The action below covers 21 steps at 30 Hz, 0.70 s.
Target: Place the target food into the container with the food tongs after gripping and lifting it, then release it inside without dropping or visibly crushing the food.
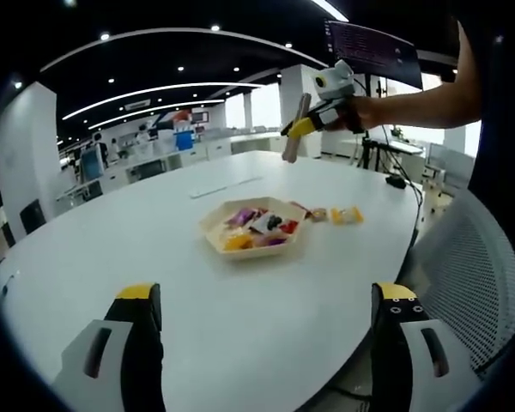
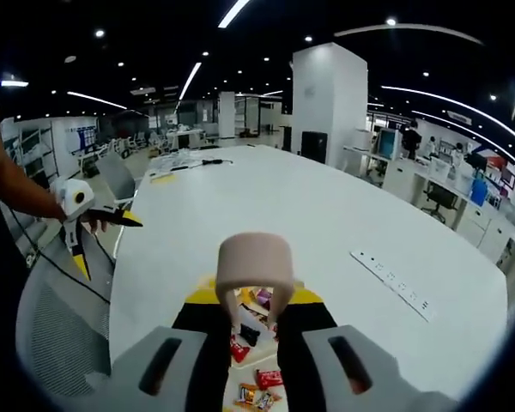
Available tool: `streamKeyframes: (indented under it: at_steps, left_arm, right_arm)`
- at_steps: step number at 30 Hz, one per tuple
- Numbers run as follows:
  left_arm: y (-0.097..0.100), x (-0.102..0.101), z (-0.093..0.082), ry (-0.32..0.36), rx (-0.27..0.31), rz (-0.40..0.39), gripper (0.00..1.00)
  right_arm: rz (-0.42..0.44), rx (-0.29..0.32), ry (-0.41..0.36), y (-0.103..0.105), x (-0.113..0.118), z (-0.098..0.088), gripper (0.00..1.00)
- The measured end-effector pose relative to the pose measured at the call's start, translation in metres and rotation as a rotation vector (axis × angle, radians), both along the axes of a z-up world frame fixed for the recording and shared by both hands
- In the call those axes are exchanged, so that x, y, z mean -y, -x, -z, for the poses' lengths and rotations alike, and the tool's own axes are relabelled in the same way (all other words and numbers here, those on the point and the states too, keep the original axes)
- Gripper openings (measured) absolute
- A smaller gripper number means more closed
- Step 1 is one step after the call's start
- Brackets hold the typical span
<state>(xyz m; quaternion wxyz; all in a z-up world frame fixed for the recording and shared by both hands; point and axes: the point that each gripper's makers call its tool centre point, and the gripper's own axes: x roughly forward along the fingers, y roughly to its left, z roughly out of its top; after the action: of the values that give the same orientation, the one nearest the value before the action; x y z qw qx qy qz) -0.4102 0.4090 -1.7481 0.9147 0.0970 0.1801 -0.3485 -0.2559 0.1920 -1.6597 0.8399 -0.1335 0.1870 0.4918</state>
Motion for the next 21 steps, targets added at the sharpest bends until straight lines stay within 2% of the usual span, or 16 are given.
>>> streamKeyframes:
  at_steps: [6, 13, 21]
  left_arm:
    - [0.001, 0.001, 0.002, -0.005, -0.006, 0.003, 0.98]
    - [0.0, 0.001, 0.0, 0.014, -0.005, -0.003, 0.99]
    - [0.002, 0.002, 0.003, 0.001, -0.018, 0.002, 0.99]
  right_arm:
    - [0.005, 0.013, -0.007, 0.007, 0.011, -0.003, 0.18]
    - [0.051, 0.007, -0.014, 0.009, 0.026, -0.003, 0.19]
    - [0.091, 0.016, -0.019, 0.015, 0.043, -0.004, 0.19]
